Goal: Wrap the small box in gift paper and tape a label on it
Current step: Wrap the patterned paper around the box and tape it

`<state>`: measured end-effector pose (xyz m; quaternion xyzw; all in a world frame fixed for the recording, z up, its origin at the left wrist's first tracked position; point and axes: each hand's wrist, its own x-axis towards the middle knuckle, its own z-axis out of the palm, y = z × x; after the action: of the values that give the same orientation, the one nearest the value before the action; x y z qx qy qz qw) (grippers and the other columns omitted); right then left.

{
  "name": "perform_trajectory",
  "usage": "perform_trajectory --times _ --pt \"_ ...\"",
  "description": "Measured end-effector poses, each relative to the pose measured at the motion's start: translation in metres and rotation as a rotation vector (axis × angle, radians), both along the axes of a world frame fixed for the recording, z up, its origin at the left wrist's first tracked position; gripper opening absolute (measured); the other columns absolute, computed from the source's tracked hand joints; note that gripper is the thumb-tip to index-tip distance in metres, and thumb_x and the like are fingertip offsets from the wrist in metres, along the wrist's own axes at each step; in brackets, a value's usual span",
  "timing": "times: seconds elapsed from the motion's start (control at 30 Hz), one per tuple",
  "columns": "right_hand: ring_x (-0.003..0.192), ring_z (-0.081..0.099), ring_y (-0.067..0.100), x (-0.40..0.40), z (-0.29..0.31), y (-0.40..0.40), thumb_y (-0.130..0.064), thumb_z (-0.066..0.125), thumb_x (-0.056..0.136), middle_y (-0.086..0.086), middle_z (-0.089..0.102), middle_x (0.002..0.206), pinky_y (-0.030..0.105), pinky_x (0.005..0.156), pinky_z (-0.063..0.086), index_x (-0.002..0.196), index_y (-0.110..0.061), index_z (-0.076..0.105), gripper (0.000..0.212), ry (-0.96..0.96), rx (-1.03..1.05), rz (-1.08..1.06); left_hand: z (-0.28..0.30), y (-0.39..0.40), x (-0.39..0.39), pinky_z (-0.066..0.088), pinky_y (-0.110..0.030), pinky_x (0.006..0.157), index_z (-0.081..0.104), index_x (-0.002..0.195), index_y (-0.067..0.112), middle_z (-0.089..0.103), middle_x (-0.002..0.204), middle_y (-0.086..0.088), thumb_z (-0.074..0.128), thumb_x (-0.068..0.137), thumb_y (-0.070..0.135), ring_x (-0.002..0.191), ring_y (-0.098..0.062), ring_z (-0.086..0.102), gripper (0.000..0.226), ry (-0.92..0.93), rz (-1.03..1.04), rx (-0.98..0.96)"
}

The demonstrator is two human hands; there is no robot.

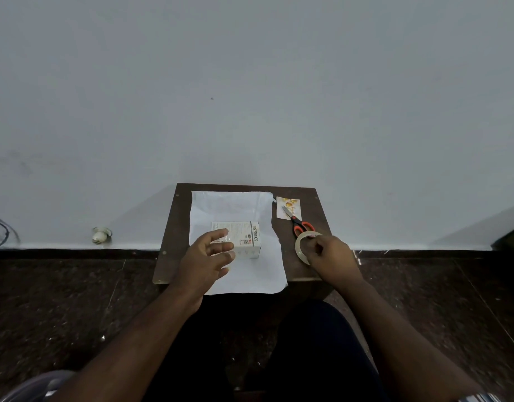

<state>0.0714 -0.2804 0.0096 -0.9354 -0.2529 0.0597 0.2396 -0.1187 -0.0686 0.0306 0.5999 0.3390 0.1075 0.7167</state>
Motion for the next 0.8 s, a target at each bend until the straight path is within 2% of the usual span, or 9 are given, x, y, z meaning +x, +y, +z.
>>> perform_trajectory --times 0.07,0.13,0.17,0.27,0.37,0.5,0.57,0.67,0.8 --pt "0.074 0.058 0.012 -0.010 0.005 0.010 -0.016 0.063 0.089 -0.011 0.059 0.074 0.021 0.060 0.040 0.067 -0.036 0.055 0.031 0.014 0.050 0.108 -0.001 0.003 -0.001 0.057 -0.041 0.096 0.060 0.126 0.031 0.068 0.119 -0.001 0.070 0.092 0.007 0.113 -0.022 0.064 0.043 0.008 0.014 0.085" --pt "0.087 0.063 0.007 -0.024 0.010 0.019 -0.025 0.068 0.089 -0.012 0.068 0.091 0.023 0.073 0.051 0.088 -0.037 0.068 0.012 0.114 0.072 0.235 -0.002 0.007 0.000 0.057 -0.034 0.092 0.058 0.129 0.030 0.069 0.115 0.001 0.069 0.093 0.007 0.110 -0.017 0.065 0.044 0.016 0.027 0.223" --pt "0.094 0.063 0.004 -0.032 0.013 0.022 -0.036 0.072 0.088 -0.012 0.069 0.101 0.024 0.080 0.053 0.103 -0.032 0.071 0.016 0.178 0.035 0.310 -0.002 0.009 0.001 0.056 -0.028 0.089 0.057 0.131 0.029 0.069 0.113 0.003 0.067 0.093 0.007 0.107 -0.013 0.065 0.045 0.024 0.022 0.303" --pt "0.121 0.048 0.003 -0.046 0.011 0.034 -0.065 0.074 0.076 -0.014 0.059 0.131 0.029 0.102 0.045 0.130 -0.036 0.060 0.064 0.176 -0.232 0.568 0.000 0.016 0.008 0.053 -0.020 0.083 0.052 0.138 0.031 0.067 0.115 0.008 0.064 0.095 0.007 0.106 -0.007 0.062 0.051 0.083 -0.060 0.538" --pt "0.133 0.040 0.014 -0.049 -0.001 0.038 -0.061 0.070 0.082 -0.007 0.049 0.145 0.037 0.110 0.040 0.137 -0.035 0.054 0.063 -0.001 -0.407 0.710 0.001 0.022 0.019 0.051 -0.024 0.092 0.040 0.146 0.035 0.061 0.126 0.010 0.057 0.097 0.010 0.119 -0.011 0.055 0.058 0.157 -0.227 0.734" --pt "0.122 0.052 0.015 -0.047 -0.006 0.038 -0.037 0.060 0.094 -0.005 0.060 0.134 0.039 0.102 0.046 0.119 -0.028 0.068 0.028 -0.119 -0.278 0.703 0.005 0.031 0.035 0.051 -0.035 0.099 0.023 0.154 0.040 0.060 0.135 0.006 0.049 0.100 0.018 0.119 -0.018 0.058 0.064 0.219 -0.395 0.900" --pt "0.109 0.059 0.013 -0.046 0.000 0.040 -0.031 0.057 0.094 -0.005 0.068 0.121 0.037 0.095 0.050 0.111 -0.024 0.072 0.024 -0.121 -0.172 0.646 0.006 0.036 0.043 0.049 -0.041 0.101 0.013 0.157 0.041 0.061 0.138 0.004 0.042 0.104 0.029 0.117 -0.022 0.061 0.061 0.269 -0.485 0.939" --pt "0.099 0.062 0.008 -0.040 0.013 0.049 -0.028 0.056 0.098 -0.007 0.070 0.115 0.029 0.084 0.054 0.114 -0.020 0.072 0.024 -0.047 -0.082 0.540 0.011 0.041 0.053 0.042 -0.047 0.109 0.004 0.159 0.039 0.058 0.145 0.001 0.027 0.104 0.057 0.125 -0.028 0.059 0.062 0.374 -0.574 0.951" --pt "0.083 0.063 0.005 -0.018 0.015 0.069 -0.031 0.059 0.097 -0.009 0.072 0.095 0.032 0.070 0.054 0.103 -0.022 0.072 0.017 0.064 0.044 0.355 0.020 0.052 0.067 0.031 -0.053 0.115 0.001 0.157 0.044 0.058 0.143 0.000 0.014 0.079 0.091 0.134 -0.031 0.051 0.092 0.500 -0.648 0.918"
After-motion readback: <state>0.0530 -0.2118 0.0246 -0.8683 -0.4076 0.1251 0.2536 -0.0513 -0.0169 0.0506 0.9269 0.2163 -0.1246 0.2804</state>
